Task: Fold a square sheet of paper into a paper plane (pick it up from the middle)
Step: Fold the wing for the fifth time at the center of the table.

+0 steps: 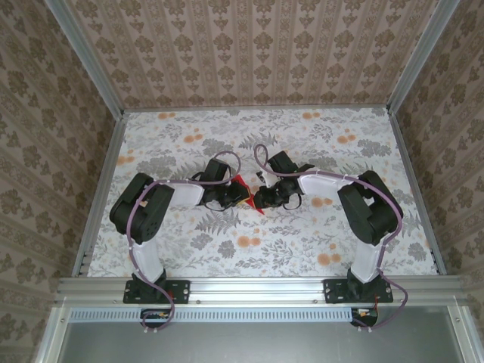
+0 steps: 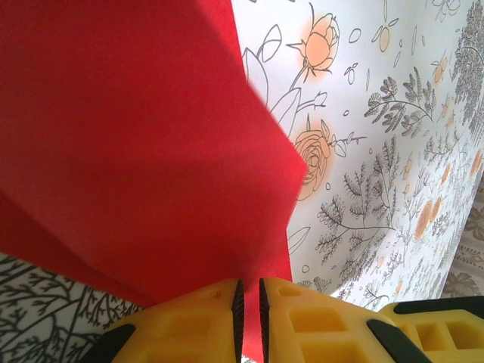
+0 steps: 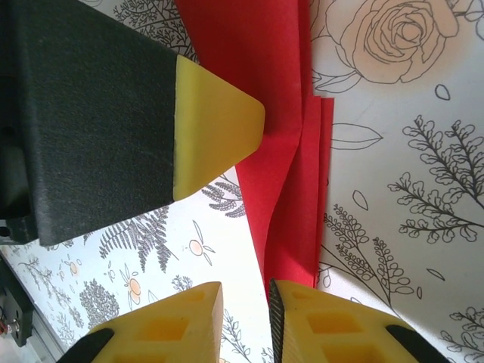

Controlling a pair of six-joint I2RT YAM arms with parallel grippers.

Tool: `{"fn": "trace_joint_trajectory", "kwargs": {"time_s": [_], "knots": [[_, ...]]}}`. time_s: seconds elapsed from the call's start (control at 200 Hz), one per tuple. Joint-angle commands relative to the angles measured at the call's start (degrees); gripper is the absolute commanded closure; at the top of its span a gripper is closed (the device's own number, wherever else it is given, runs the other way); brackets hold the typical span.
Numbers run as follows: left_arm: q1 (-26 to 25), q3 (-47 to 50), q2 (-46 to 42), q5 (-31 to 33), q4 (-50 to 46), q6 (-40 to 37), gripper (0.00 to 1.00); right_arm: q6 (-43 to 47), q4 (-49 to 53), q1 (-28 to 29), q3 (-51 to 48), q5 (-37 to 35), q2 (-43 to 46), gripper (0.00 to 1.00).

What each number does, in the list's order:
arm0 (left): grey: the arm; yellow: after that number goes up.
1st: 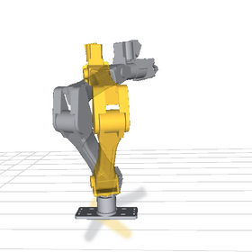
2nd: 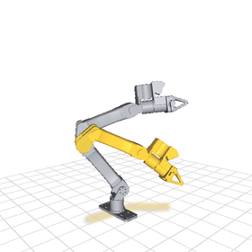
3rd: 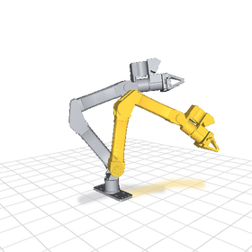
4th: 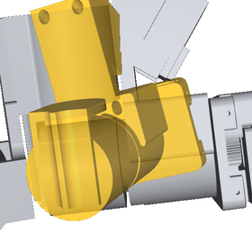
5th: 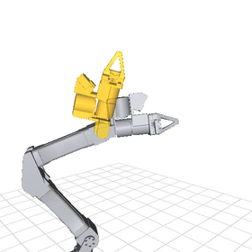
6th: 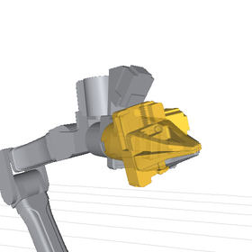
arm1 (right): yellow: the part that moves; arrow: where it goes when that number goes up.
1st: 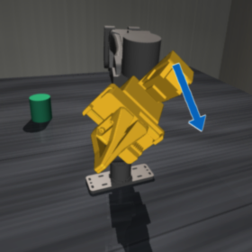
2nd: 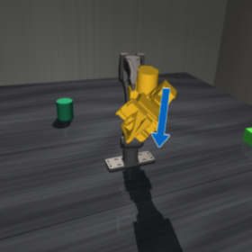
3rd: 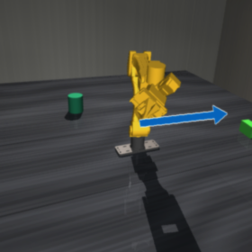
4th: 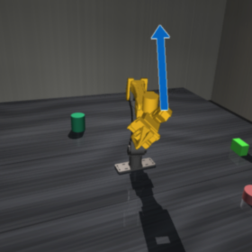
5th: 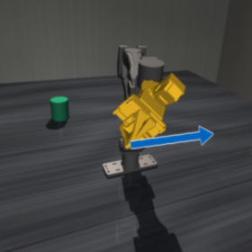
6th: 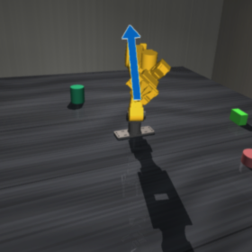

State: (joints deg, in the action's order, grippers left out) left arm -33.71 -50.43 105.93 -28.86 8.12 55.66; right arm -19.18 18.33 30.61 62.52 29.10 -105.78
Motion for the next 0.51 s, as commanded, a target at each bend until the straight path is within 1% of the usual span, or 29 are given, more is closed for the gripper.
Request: {"fn": "trace_joint_trajectory", "kwargs": {"time_s": [0.0, 0.265, 0.5], "knots": [[0.47, -0.1, 2.35, 3.56, -5.02, -1.08, 0.83, 2.19, 1.1, 0.33, 0.36, -0.34, -1.83, 0.74], [0.48, -0.19, 2.53, 3.29, -5.3, -0.77, 0.82, 4.04, 1.64, 0.93, 1.23, -3.8, -3.21, 0.73], [0.67, -0.17, 2.53, 3.08, -5.46, -0.64, 0.82, 6.99, 1.87, 1.81, 1.73, -6.18, -3.64, 0.75]]}}
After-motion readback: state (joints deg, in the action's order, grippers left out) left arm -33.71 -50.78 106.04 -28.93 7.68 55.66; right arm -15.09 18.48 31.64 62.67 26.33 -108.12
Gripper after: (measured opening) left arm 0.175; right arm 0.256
